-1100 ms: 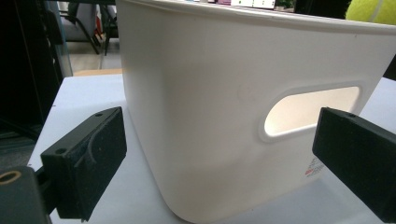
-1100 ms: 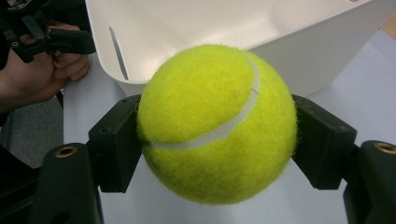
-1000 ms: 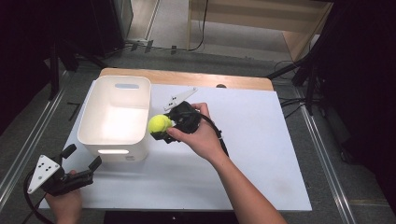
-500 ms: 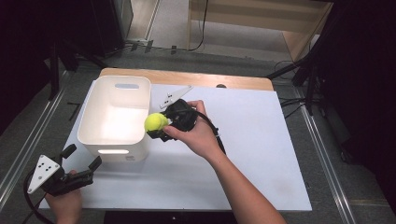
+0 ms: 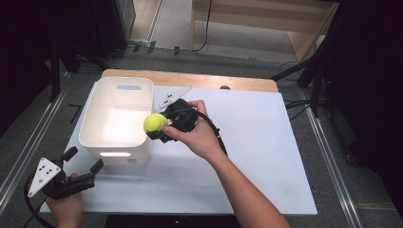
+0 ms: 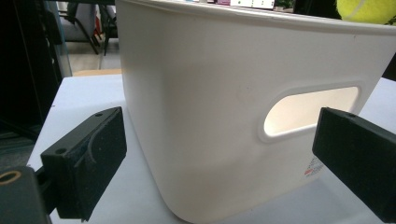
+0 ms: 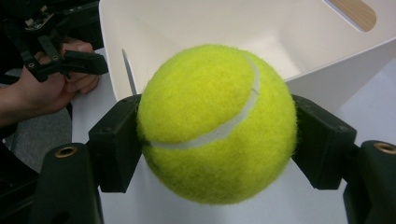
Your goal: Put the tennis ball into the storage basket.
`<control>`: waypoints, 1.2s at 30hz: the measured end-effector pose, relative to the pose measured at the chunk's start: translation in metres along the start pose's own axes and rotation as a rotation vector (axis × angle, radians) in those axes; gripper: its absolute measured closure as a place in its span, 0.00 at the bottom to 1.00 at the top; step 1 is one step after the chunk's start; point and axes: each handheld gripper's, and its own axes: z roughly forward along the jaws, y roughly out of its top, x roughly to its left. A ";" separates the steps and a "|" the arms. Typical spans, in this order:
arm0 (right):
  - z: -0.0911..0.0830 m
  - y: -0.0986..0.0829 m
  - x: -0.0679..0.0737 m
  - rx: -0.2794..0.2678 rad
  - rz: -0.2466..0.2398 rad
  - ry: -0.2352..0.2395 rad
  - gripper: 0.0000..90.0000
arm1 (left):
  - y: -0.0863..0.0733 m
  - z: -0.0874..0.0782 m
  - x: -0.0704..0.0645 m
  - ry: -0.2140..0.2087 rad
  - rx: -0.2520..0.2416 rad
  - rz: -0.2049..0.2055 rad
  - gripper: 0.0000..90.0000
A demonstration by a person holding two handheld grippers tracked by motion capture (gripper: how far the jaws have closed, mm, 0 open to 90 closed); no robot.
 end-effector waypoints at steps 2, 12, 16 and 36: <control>0.000 0.002 0.000 -0.001 -0.008 -0.001 0.27 | 0.000 0.000 0.000 0.001 -0.001 0.001 0.03; 0.003 0.013 0.004 -0.004 -0.024 0.006 0.27 | 0.000 0.000 0.000 0.000 -0.001 0.000 0.03; 0.007 0.017 0.005 -0.007 -0.033 0.011 0.27 | 0.000 0.000 0.000 -0.001 -0.001 -0.001 0.03; 0.030 0.034 0.013 -0.002 -0.057 0.044 0.27 | 0.000 0.000 0.000 -0.005 -0.004 -0.005 0.03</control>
